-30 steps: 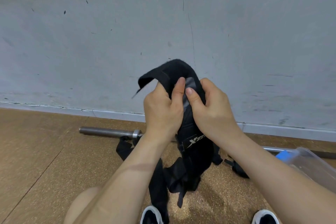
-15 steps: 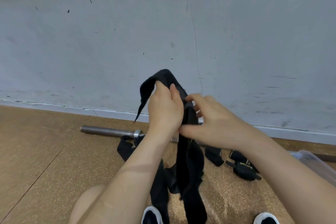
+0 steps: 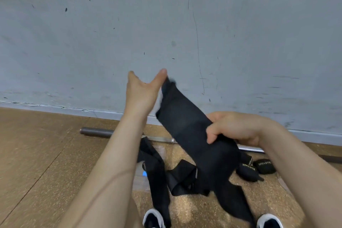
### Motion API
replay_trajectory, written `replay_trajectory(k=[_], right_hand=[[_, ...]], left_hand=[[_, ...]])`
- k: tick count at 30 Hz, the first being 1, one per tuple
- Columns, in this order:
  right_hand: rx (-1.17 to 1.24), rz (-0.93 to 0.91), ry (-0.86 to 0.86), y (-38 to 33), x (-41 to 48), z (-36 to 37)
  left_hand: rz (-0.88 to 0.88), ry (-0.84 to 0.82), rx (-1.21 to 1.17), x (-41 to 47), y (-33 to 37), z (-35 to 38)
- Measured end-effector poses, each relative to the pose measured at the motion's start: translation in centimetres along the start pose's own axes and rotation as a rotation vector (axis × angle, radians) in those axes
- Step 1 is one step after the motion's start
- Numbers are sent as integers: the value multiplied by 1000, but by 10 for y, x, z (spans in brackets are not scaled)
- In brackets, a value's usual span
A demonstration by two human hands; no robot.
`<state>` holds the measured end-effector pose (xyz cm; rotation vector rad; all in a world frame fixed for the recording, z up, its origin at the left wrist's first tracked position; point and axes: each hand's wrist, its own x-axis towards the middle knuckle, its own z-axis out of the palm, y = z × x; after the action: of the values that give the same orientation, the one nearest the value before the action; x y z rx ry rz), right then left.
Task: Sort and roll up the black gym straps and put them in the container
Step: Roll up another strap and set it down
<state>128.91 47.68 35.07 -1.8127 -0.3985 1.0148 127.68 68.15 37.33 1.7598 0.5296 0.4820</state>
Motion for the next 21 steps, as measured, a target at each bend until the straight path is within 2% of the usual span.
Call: replay_trajectory(k=[2, 3, 9, 12, 14, 18, 21], right_hand=[[79, -20, -91, 4, -3, -7], [137, -67, -76, 4, -3, -9], [558, -316, 217, -2, 2, -10], [708, -369, 285, -6, 5, -4], [786, -401, 355, -11, 5, 1], [885, -430, 482, -14, 8, 4], [917, -458, 463, -12, 16, 10]], left_hand=[[-17, 5, 79, 8, -8, -8], [-24, -30, 115, 10, -12, -9], [-27, -395, 287, -20, -9, 4], [-106, -704, 101, -27, -10, 9], [-119, -793, -30, -36, -13, 16], [64, -670, -50, -48, -21, 36], [62, -511, -183, -47, -20, 42]])
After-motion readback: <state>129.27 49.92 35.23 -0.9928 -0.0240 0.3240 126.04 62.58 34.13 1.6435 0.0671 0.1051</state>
